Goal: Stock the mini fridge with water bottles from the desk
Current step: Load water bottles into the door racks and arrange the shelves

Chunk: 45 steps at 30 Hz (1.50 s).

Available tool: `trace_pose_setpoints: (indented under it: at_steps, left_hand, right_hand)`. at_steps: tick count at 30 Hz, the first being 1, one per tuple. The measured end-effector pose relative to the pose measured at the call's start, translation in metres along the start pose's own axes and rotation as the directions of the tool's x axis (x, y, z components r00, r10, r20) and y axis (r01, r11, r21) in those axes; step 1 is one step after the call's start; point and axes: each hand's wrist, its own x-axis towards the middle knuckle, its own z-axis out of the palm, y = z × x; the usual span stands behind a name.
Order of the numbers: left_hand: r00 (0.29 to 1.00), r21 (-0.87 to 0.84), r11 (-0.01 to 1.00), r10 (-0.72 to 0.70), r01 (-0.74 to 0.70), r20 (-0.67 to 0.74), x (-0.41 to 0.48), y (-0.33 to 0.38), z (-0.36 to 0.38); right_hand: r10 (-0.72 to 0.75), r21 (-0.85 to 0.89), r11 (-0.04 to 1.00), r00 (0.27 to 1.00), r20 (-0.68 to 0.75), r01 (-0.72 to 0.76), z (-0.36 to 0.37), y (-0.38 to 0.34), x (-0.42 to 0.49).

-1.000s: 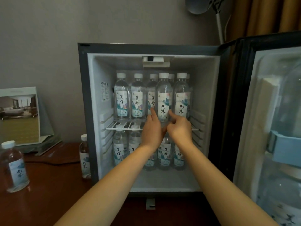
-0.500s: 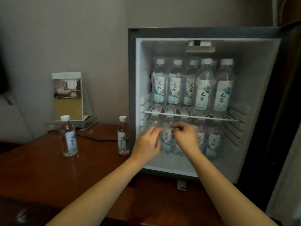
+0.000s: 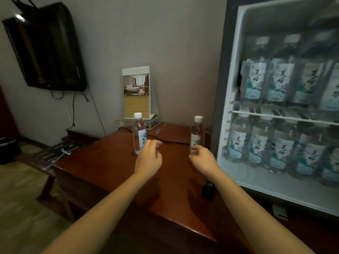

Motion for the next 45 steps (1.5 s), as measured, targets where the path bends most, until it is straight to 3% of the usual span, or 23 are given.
trace_pose_setpoints:
  at_steps: [4, 7, 9, 12, 14, 19, 25, 31, 38, 45]
  left_hand:
    - [0.936, -0.078, 0.962, -0.233, 0.261, 0.266, 0.016, -0.020, 0.027]
    - [0.849, -0.200, 0.893, -0.285, 0.404, 0.445, 0.030, -0.020, 0.058]
    - [0.814, -0.242, 0.874, -0.247, 0.422, 0.525, 0.041, -0.017, 0.077]
    - [0.816, -0.223, 0.925, -0.136, 0.307, 0.562, 0.060, -0.009, 0.101]
    - [0.812, -0.305, 0.902, -0.081, 0.307, 0.579, 0.071, -0.005, 0.111]
    - [0.801, -0.447, 0.840, 0.026, 0.307, 0.598, 0.078, 0.000, 0.131]
    - [0.859, -0.481, 0.840, 0.037, 0.251, 0.511, 0.063, -0.005, 0.130]
    - [0.874, -0.529, 0.821, 0.079, 0.217, 0.480, 0.050, -0.003, 0.076]
    - [0.939, -0.663, 0.738, 0.128, 0.125, 0.319, 0.033, 0.031, -0.001]
    - [0.932, -0.664, 0.748, 0.231, 0.013, 0.279, 0.018, 0.082, -0.040]
  right_hand:
    - [0.131, 0.173, 0.977, 0.991, -0.019, -0.126, 0.029, 0.009, 0.024]
    - [0.291, 0.300, 0.918, 0.954, -0.069, -0.259, 0.040, 0.015, 0.040]
    - [0.355, 0.362, 0.884, 0.929, -0.108, -0.296, 0.044, 0.021, 0.051]
    - [0.398, 0.431, 0.855, 0.897, -0.192, -0.288, 0.050, 0.028, 0.070]
    - [0.412, 0.478, 0.838, 0.879, -0.241, -0.262, 0.053, 0.027, 0.080]
    - [0.358, 0.505, 0.848, 0.878, -0.318, -0.163, 0.056, 0.031, 0.096]
    - [0.265, 0.563, 0.825, 0.906, -0.329, -0.037, 0.055, 0.038, 0.089]
    - [0.138, 0.566, 0.822, 0.941, -0.308, 0.064, 0.061, 0.016, 0.063]
    - [-0.084, 0.549, 0.808, 0.964, -0.251, 0.214, 0.037, -0.040, 0.025]
    - [-0.202, 0.565, 0.754, 0.937, -0.284, 0.334, -0.014, -0.066, -0.034]
